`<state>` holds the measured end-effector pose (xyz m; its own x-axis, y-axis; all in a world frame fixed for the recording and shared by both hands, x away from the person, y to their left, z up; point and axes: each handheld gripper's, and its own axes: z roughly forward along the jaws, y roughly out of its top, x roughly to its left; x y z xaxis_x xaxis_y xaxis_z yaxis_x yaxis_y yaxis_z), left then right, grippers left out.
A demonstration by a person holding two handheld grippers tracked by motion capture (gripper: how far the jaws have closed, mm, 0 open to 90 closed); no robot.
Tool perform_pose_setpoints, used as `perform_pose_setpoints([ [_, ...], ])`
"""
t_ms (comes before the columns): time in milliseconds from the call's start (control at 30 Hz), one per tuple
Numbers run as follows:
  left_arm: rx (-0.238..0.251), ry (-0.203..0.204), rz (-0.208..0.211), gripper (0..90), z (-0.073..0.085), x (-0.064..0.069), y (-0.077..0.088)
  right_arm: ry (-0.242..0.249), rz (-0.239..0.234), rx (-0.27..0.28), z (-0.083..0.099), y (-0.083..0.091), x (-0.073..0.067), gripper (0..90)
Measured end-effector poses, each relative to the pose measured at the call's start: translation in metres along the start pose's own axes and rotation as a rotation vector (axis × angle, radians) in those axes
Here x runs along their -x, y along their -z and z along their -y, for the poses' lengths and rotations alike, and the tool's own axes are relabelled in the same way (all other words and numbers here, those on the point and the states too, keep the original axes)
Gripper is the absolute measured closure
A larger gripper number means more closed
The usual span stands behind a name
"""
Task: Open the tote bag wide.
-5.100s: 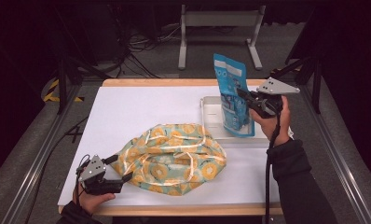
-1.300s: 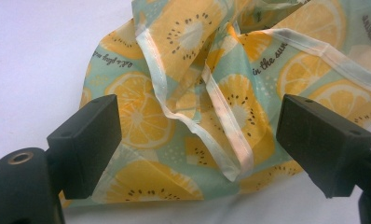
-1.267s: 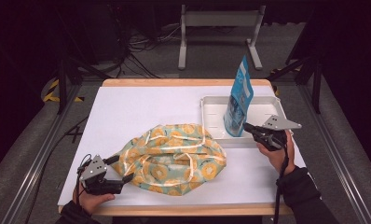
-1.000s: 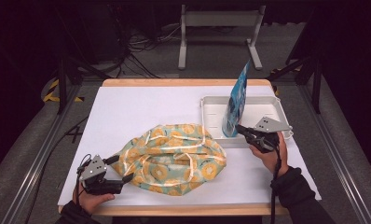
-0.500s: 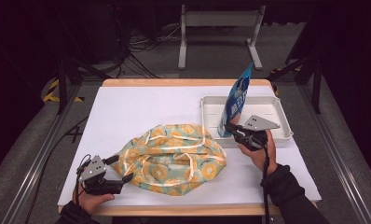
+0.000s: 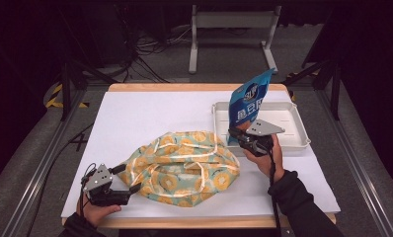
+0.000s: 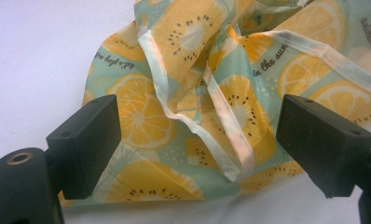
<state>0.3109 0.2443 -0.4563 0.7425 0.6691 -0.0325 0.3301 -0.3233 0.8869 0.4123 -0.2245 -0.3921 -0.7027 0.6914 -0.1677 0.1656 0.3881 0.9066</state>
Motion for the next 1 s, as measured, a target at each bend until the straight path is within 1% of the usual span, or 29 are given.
perform_pose_setpoints([
  [67,0.001,0.0,-0.001,14.8,0.0,0.0,0.0,0.015,-0.007,0.0,-0.003,-0.003,-0.002,87.4],
  [133,0.002,-0.001,-0.002,15.3,0.0,0.0,0.0,0.03,-0.003,-0.002,-0.006,-0.005,-0.003,88.2],
  [267,0.002,-0.001,-0.002,15.3,0.0,0.0,0.0,0.03,-0.003,-0.005,-0.007,-0.01,-0.004,89.5],
  [333,0.003,-0.006,-0.004,15.3,0.0,0.001,0.0,0.055,0.01,-0.012,-0.009,-0.013,-0.004,89.2],
  [367,0.001,-0.011,-0.005,15.4,0.0,0.001,0.0,0.06,0.011,-0.01,-0.01,-0.013,-0.004,88.7],
  [400,-0.002,-0.01,-0.005,15.3,0.0,0.001,0.0,0.055,0.006,0.0,-0.012,-0.014,-0.003,88.3],
  [533,0.003,-0.006,-0.002,15.2,0.0,0.001,0.0,0.055,0.005,-0.005,-0.014,-0.015,-0.003,84.9],
  [633,0.003,-0.012,-0.005,15.1,0.0,0.001,0.0,0.051,-0.001,0.005,-0.015,-0.01,-0.003,82.8],
  [767,0.003,-0.013,-0.007,15.1,0.0,0.001,0.0,0.058,-0.013,0.016,-0.016,-0.002,-0.003,78.3],
  [833,0.002,-0.01,-0.007,15.0,0.0,0.002,0.0,0.063,-0.022,0.012,-0.014,0.003,-0.002,73.8],
  [933,0.003,-0.006,-0.009,14.7,0.0,0.001,0.0,0.05,-0.024,0.018,-0.011,0.014,0.001,69.0],
  [1000,0.007,-0.003,-0.008,14.7,0.0,0.001,0.0,0.043,-0.012,0.022,-0.01,0.024,0.006,64.9],
])
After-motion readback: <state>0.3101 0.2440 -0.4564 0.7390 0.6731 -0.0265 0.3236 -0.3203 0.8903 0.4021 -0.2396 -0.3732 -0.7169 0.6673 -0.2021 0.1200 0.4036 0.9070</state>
